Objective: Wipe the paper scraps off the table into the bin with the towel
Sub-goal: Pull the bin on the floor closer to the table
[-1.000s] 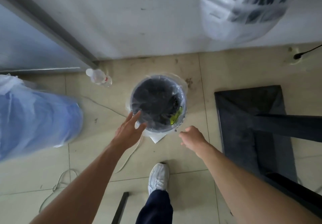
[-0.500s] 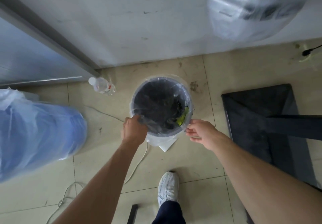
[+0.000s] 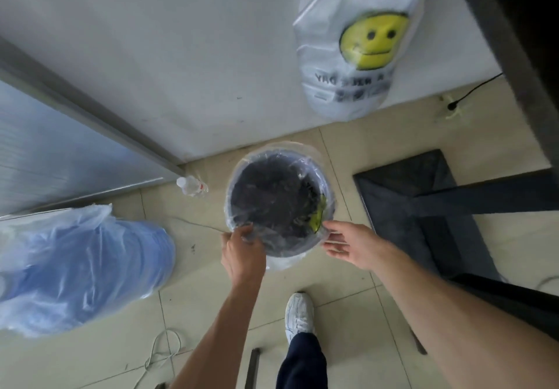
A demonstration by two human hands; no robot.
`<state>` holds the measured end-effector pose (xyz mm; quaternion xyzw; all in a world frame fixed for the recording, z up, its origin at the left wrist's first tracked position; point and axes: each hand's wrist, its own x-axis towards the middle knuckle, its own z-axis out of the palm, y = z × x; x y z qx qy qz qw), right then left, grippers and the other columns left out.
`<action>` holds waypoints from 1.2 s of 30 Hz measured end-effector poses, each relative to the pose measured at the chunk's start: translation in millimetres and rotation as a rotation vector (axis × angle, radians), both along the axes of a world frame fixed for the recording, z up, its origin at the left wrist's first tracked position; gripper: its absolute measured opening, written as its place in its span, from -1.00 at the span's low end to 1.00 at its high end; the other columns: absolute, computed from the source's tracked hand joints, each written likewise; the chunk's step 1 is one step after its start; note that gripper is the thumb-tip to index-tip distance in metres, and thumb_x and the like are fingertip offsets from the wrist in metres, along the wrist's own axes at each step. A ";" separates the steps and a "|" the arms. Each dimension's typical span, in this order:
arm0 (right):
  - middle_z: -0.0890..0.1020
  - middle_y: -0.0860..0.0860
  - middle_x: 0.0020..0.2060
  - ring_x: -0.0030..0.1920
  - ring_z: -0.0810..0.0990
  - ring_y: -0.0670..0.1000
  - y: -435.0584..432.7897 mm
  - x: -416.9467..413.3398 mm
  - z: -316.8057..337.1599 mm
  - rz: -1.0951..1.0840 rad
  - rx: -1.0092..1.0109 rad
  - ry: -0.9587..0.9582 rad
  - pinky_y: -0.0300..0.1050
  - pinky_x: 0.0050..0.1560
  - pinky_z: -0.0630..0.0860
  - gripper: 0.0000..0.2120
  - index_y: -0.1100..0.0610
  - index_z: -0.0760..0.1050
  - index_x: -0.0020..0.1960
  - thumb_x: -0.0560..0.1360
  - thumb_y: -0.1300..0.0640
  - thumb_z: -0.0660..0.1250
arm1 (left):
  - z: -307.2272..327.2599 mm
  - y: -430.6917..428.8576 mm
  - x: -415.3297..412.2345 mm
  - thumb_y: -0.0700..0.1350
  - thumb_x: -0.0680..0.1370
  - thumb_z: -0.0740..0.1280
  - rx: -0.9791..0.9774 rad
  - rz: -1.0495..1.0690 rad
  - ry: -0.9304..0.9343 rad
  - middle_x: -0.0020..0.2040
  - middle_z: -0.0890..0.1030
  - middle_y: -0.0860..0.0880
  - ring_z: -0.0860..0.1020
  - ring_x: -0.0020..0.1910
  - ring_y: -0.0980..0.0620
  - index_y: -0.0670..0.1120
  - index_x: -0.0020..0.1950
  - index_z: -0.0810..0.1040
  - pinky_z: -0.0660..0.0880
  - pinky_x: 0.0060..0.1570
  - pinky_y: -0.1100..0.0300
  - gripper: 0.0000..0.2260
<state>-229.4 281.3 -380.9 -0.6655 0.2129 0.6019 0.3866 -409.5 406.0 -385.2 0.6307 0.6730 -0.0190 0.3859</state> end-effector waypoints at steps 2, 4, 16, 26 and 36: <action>0.67 0.16 0.08 0.08 0.64 0.14 -19.3 10.5 42.6 0.083 0.013 -0.038 0.02 0.19 0.54 -0.75 0.23 0.59 0.14 0.52 0.13 0.43 | 41.6 -16.2 2.0 -0.23 0.58 0.32 -0.011 -0.053 -0.023 0.26 0.52 -0.14 0.58 0.10 -0.16 -0.05 0.29 0.63 0.48 0.21 0.04 -0.70; 0.68 0.12 0.05 0.07 0.65 0.12 -46.7 18.4 85.9 0.160 -0.001 -0.106 0.00 0.18 0.55 -0.78 0.20 0.60 0.13 0.53 0.13 0.42 | 78.3 -38.4 4.9 -0.22 0.58 0.31 -0.011 -0.137 -0.034 0.26 0.51 -0.13 0.59 0.09 -0.16 -0.06 0.30 0.62 0.48 0.20 0.05 -0.69; 0.65 0.21 0.09 -0.02 0.71 0.13 -204.1 -49.0 233.9 0.085 0.023 -0.276 -0.01 0.05 0.62 -0.73 0.26 0.46 0.22 0.60 0.11 0.32 | 219.8 -164.2 -7.0 -0.24 0.61 0.28 0.128 -0.381 -0.160 0.17 0.46 -0.12 0.46 -0.18 -0.07 -0.06 0.27 0.57 0.57 0.02 0.03 -0.75; 0.63 0.16 -0.26 -0.22 0.73 0.15 -300.9 -129.7 286.6 -0.140 0.003 -0.243 -0.08 -0.26 0.63 -0.85 0.28 0.46 0.11 0.61 0.20 0.23 | 287.3 -257.4 -58.1 -0.24 0.58 0.23 0.139 -0.598 -0.103 -0.01 0.40 -0.09 0.52 -0.16 -0.19 0.01 0.31 0.46 0.58 0.00 -0.09 -0.67; 0.69 0.25 -0.11 -0.25 0.74 0.14 -373.7 -182.0 282.4 -0.284 -0.005 -0.220 -0.03 -0.10 0.68 -0.79 0.29 0.44 0.15 0.58 0.21 0.18 | 284.8 -315.2 -81.6 -0.10 0.61 0.26 0.053 -0.559 -0.114 0.30 0.54 -0.20 0.56 0.16 -0.26 -0.07 0.53 0.24 0.54 0.13 -0.16 -0.51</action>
